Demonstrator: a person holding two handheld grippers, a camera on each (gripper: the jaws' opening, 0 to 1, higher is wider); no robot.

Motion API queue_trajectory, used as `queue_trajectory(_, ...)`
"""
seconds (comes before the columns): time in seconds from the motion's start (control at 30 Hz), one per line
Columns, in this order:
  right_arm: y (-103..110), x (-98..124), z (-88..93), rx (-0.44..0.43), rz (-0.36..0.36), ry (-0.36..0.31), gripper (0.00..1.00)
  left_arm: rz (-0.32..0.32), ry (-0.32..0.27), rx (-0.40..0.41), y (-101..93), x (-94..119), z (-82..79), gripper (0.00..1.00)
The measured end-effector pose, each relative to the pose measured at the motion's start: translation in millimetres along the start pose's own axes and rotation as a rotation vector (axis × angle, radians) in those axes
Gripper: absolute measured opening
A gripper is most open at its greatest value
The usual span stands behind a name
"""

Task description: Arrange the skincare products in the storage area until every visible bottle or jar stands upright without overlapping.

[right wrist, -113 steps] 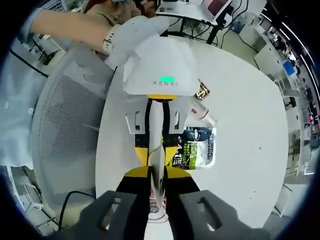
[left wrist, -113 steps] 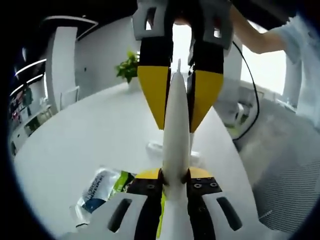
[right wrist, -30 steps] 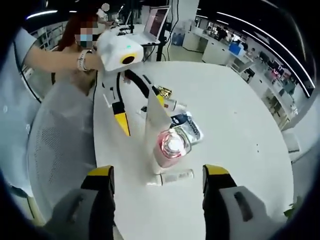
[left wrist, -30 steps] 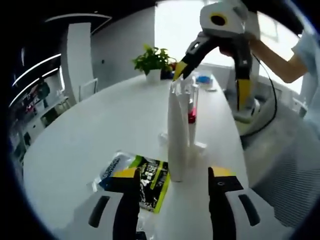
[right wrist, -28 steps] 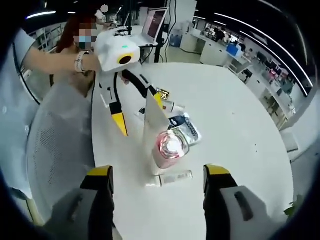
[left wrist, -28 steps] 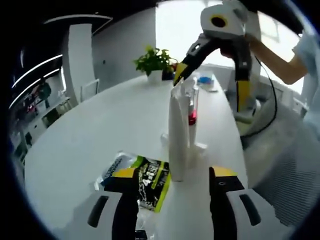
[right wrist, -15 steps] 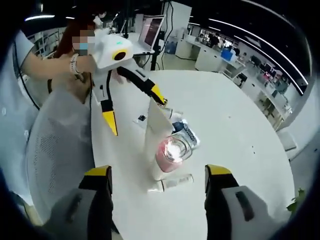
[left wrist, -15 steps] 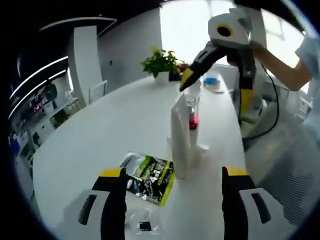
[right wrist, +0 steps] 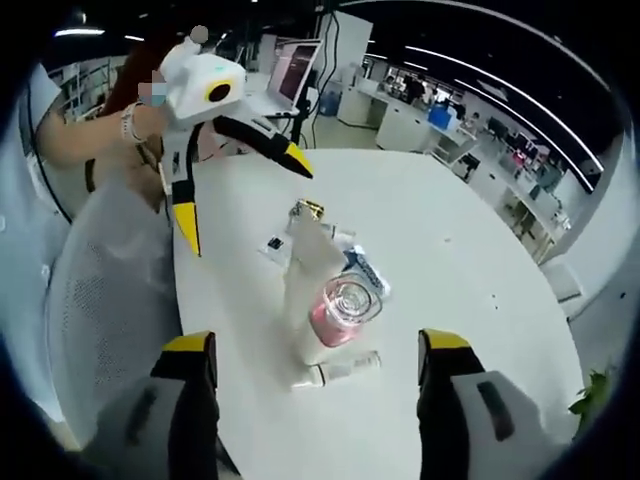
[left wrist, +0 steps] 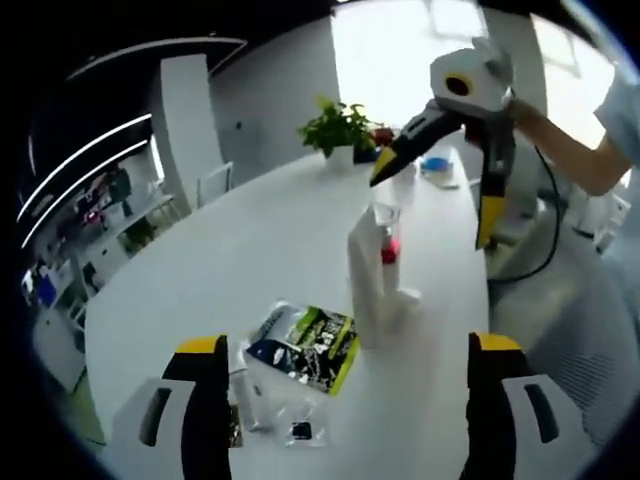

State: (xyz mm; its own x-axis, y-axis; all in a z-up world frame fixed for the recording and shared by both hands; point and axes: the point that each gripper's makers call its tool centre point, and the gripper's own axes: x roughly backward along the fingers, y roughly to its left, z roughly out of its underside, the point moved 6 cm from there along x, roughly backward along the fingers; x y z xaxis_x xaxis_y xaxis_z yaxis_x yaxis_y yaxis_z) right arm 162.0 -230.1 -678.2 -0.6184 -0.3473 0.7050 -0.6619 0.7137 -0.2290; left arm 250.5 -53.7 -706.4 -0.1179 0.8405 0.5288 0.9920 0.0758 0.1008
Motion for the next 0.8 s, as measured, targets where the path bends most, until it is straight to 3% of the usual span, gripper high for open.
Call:
queue_trajectory(0.27,2.6,8.4,-7.5,0.007,0.036,-0.042,0.87,-0.033,0.002,0.046,1.4,16.7,0.6,0.97)
queue_trajectory(0.37,0.9,6.7,-7.8,0.013,0.044,-0.048,0.90,-0.067,-0.025,0.043,2.9,24.8,-2.7,0.97)
queue_trajectory(0.8,1.3,8.7,-11.8,0.003,0.057,-0.083,0.95,-0.091,-0.004,0.091,-0.1,45.3,-2.1,0.97)
